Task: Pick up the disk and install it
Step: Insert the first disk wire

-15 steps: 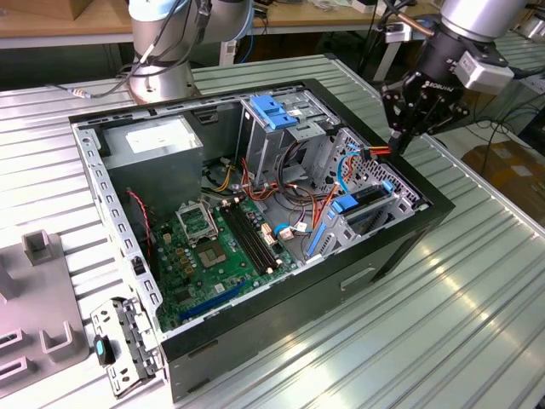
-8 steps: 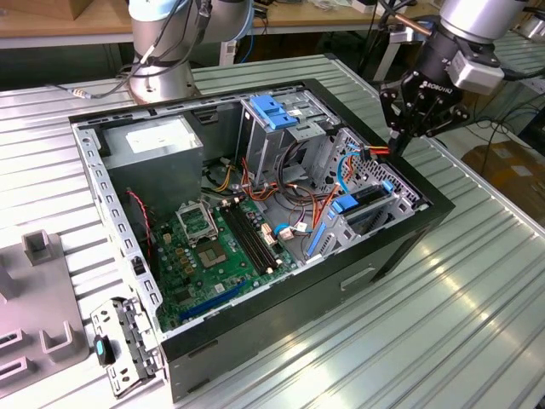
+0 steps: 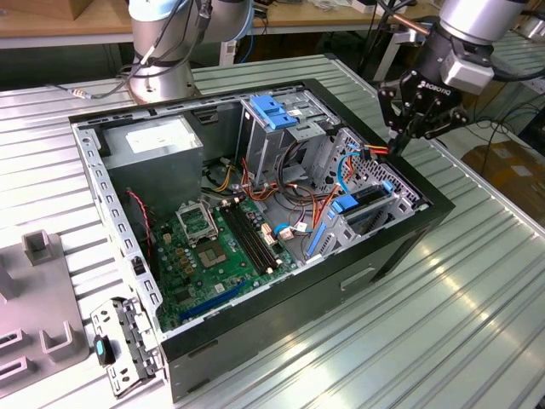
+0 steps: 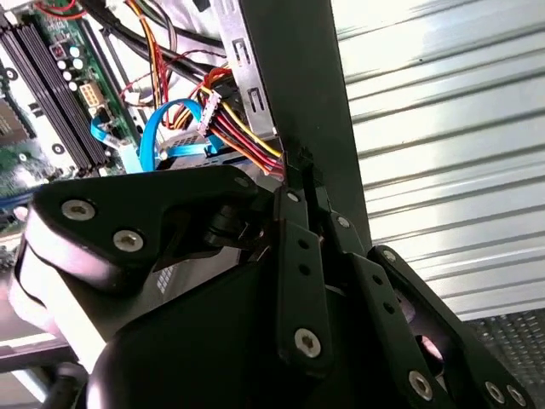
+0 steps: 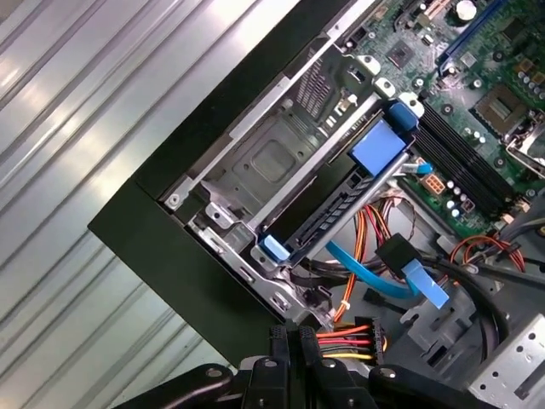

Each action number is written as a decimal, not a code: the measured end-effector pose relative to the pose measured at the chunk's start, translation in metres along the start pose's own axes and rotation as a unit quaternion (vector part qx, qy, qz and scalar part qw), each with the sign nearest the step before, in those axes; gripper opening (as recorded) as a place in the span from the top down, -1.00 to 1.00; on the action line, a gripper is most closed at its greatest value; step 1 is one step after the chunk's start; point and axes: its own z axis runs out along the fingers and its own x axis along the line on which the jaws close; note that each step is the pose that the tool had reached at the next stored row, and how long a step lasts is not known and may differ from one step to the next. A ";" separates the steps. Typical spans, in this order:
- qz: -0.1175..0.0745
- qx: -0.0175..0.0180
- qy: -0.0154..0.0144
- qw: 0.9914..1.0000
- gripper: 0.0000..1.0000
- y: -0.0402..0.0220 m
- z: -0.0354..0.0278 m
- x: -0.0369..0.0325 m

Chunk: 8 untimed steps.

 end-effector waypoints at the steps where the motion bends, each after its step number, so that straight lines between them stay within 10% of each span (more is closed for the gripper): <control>1: 0.005 0.000 0.000 1.000 0.66 0.0000 0.0001 0.0000; 8: 0.045 0.000 -0.001 0.999 0.66 0.0000 0.0012 0.0000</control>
